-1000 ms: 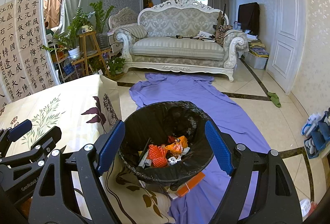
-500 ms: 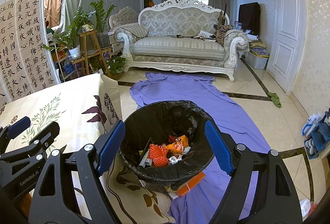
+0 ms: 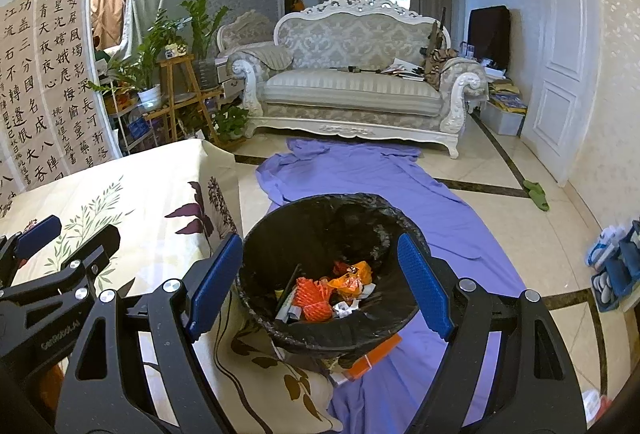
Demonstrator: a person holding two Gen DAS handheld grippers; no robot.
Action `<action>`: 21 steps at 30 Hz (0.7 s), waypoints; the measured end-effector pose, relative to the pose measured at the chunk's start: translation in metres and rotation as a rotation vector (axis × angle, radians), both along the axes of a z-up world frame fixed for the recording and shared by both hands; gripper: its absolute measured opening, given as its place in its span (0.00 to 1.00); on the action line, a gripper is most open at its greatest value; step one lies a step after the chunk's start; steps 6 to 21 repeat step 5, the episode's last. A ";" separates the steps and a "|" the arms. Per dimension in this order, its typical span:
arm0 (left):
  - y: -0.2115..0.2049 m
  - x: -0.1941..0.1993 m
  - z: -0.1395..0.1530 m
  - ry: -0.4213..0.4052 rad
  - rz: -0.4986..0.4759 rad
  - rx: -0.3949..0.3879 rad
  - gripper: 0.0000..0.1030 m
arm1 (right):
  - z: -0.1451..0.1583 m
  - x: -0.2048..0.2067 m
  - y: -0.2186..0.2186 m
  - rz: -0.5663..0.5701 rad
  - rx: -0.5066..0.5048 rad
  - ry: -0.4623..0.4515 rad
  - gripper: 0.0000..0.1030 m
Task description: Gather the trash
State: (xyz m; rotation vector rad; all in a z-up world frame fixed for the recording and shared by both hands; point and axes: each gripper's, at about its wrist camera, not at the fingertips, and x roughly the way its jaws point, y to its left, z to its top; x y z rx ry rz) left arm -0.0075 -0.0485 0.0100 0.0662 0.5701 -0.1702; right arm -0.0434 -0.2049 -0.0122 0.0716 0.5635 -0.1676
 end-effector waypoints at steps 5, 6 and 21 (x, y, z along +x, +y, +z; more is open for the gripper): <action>0.024 0.007 -0.003 0.037 0.046 -0.012 0.82 | -0.003 0.008 0.015 0.040 -0.008 0.016 0.76; 0.024 0.007 -0.003 0.037 0.046 -0.012 0.82 | -0.003 0.008 0.015 0.040 -0.008 0.016 0.76; 0.024 0.007 -0.003 0.037 0.046 -0.012 0.82 | -0.003 0.008 0.015 0.040 -0.008 0.016 0.76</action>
